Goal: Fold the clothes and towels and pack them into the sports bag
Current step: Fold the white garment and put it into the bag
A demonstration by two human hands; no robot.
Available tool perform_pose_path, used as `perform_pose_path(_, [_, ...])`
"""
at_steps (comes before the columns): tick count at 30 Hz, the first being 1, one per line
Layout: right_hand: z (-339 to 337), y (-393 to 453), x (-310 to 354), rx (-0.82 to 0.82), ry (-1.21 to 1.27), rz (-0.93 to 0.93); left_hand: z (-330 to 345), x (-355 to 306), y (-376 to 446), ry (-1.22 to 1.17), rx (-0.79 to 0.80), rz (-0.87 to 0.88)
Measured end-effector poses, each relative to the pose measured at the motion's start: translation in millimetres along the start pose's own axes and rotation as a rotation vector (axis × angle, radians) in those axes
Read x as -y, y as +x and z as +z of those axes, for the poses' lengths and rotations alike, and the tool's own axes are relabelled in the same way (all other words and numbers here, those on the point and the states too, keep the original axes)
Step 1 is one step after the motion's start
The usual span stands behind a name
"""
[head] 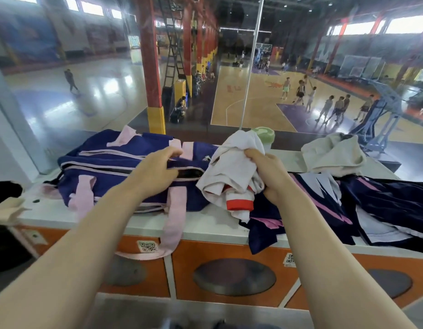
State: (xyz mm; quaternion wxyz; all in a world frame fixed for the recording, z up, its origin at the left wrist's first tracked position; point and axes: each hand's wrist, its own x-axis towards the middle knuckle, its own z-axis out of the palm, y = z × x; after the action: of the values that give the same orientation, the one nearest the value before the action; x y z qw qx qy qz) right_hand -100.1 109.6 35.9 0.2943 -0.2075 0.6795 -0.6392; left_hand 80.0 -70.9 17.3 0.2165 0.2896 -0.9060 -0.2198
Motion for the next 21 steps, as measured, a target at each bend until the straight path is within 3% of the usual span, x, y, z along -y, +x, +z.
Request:
perform_pose_path(2, [7.6, -0.3, 1.0, 0.024, 0.023, 0.03, -8.5, 28.2, 0.9, 0.263, 0.075, 0.005])
perform_pose_path(6, [18.6, 0.8, 5.3, 0.052, -0.053, 0.03, -17.3, 51.1, 4.9, 0.314, 0.246, 0.004])
perform_pose_path(14, [14.5, 12.8, 30.0, 0.056, -0.299, -0.095, 4.5, 37.9, 44.3, 0.357, 0.004, 0.211])
perform_pose_path(21, [15.8, 17.5, 41.4, 0.027, -0.45, -0.258, -9.7, -5.1, 103.2, 0.268, -0.1, 0.149])
